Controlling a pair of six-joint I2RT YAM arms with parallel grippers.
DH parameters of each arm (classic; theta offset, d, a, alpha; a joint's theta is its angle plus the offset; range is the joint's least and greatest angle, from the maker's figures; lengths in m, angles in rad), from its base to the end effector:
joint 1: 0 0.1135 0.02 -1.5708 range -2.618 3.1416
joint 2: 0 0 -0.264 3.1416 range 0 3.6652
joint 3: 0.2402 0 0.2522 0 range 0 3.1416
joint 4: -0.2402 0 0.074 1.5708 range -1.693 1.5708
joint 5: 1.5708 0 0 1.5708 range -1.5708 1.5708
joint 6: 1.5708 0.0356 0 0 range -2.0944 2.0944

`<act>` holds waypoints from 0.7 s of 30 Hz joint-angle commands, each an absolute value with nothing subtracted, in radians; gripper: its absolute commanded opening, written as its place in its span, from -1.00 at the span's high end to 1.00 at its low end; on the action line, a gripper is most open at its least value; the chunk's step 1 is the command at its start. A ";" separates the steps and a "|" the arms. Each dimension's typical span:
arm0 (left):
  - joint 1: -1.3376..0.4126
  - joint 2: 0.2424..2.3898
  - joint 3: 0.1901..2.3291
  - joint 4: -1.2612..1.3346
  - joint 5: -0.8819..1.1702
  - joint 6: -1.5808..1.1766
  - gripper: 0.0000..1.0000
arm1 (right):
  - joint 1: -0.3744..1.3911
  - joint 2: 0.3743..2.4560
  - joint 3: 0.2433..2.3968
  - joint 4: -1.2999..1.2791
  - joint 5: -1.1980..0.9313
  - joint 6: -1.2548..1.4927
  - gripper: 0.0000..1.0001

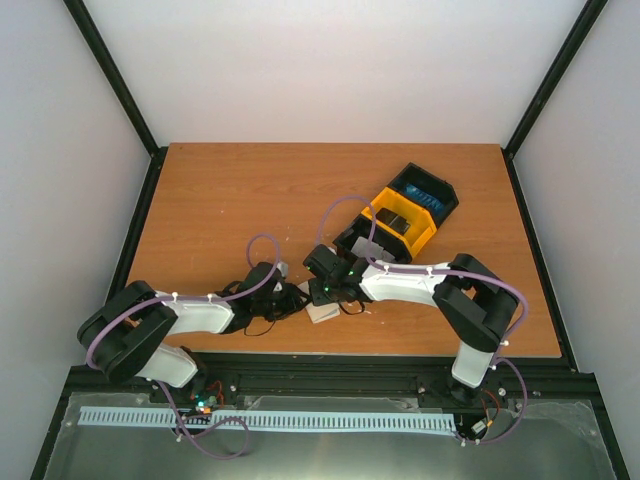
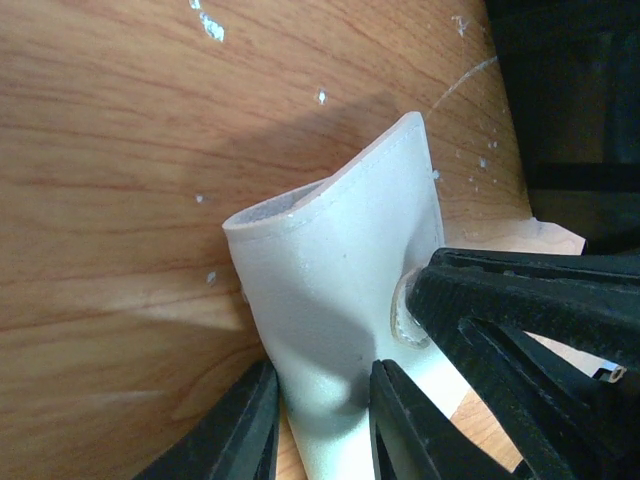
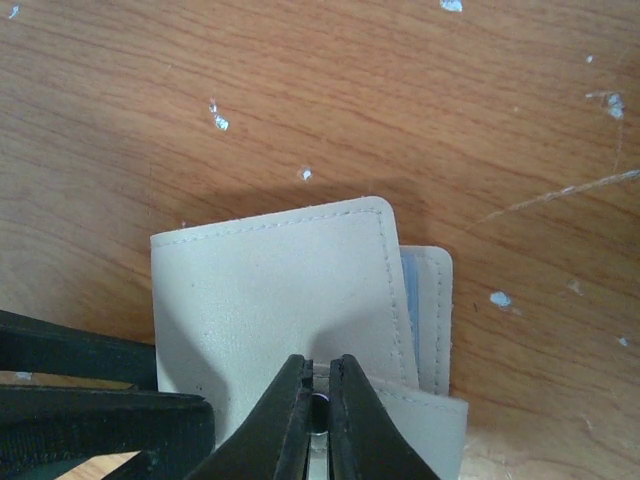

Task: Put the credit cards into the card holder
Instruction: Close the card holder at the center of the board, then reset both arms

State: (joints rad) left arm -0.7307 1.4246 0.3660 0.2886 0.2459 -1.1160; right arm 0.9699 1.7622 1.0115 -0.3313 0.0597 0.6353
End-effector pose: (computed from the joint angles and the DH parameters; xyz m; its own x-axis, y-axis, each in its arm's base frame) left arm 0.1668 -0.1612 0.1150 -0.9262 -0.3400 -0.1631 -0.1242 0.6834 -0.7194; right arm 0.1949 0.2806 0.1527 -0.8810 -0.2375 -0.4092 -0.3537 0.9050 0.2362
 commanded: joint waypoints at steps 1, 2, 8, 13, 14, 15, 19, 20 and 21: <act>-0.742 1.449 0.368 0.161 0.192 -1.094 0.46 | 0.977 1.728 1.012 -0.349 0.104 0.603 0.88; -0.741 1.447 0.370 0.156 0.188 -1.093 0.46 | 0.975 1.710 1.021 -0.353 0.117 0.598 0.87; -0.742 1.418 0.387 0.118 0.164 -1.085 0.39 | 0.944 1.634 1.034 -0.356 0.131 0.592 0.78; -0.742 1.389 0.385 0.095 0.142 -1.088 0.33 | 0.935 1.587 0.994 -0.352 0.135 0.603 0.73; -0.742 1.379 0.384 0.089 0.133 -1.088 0.30 | 0.930 1.567 0.982 -0.348 0.144 0.602 0.70; -0.742 1.364 0.385 0.076 0.118 -1.085 0.21 | 0.923 1.541 0.965 -0.345 0.154 0.597 0.65; -0.742 1.229 0.397 -0.010 0.017 -1.052 -0.27 | 0.909 1.359 0.896 -0.357 0.267 0.544 0.39; -0.742 1.182 0.401 -0.029 -0.011 -1.037 -0.36 | 0.905 1.312 0.879 -0.372 0.292 0.531 0.33; -0.742 1.134 0.408 -0.050 -0.044 -1.018 -0.48 | 0.902 1.260 0.863 -0.387 0.350 0.521 0.28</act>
